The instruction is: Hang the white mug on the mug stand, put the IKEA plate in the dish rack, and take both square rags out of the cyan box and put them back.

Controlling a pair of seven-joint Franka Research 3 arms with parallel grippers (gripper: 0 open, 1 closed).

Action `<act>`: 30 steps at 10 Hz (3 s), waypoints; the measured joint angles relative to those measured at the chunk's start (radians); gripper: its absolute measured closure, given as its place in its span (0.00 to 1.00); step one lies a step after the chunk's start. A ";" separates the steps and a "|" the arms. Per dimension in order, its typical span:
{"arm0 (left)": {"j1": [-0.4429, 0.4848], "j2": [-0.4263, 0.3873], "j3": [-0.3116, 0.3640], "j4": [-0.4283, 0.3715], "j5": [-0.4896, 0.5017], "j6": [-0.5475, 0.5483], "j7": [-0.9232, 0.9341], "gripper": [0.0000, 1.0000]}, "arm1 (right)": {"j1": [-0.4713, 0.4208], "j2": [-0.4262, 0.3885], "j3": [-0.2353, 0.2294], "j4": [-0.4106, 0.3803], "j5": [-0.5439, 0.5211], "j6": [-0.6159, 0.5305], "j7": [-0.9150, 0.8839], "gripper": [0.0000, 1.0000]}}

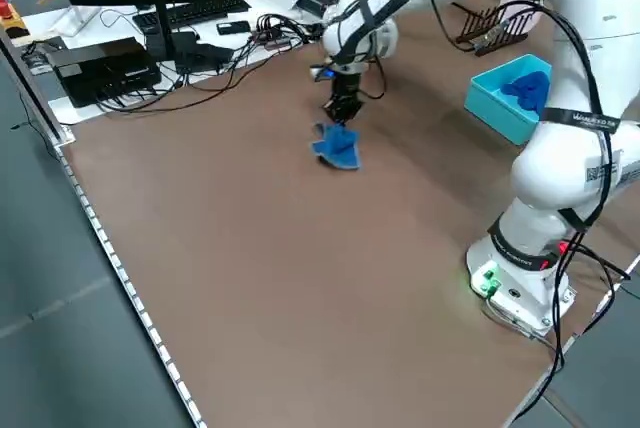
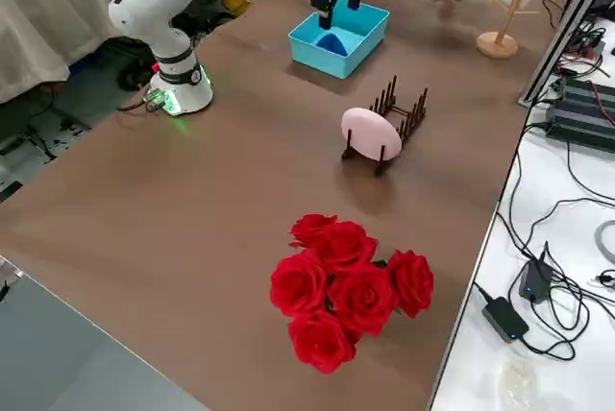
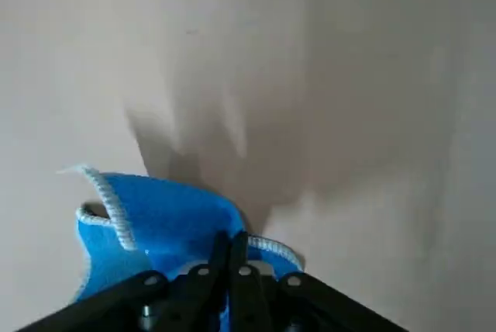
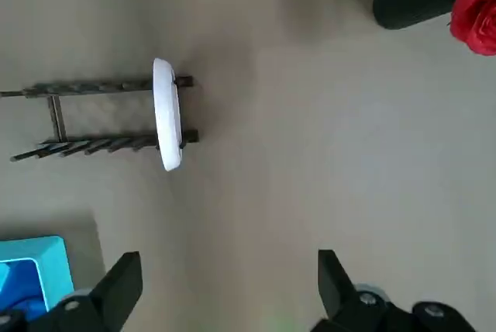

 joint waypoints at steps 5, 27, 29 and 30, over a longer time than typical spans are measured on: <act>-0.004 -0.008 -0.212 0.005 0.000 -0.016 -0.276 0.97 | -0.029 -0.012 0.000 -0.034 0.068 0.070 -0.003 0.00; 0.055 -0.231 0.331 -0.047 0.098 -0.213 0.641 0.97 | 0.747 -0.047 0.035 -0.783 0.240 0.717 0.717 0.01; 0.051 -0.341 0.247 -0.047 0.093 -0.302 0.549 0.97 | 0.783 -0.001 0.034 -0.800 0.240 0.785 0.754 0.01; 0.050 -0.387 0.203 -0.046 0.076 -0.335 0.498 0.97 | 0.796 0.026 0.034 -0.815 0.240 0.833 0.759 0.01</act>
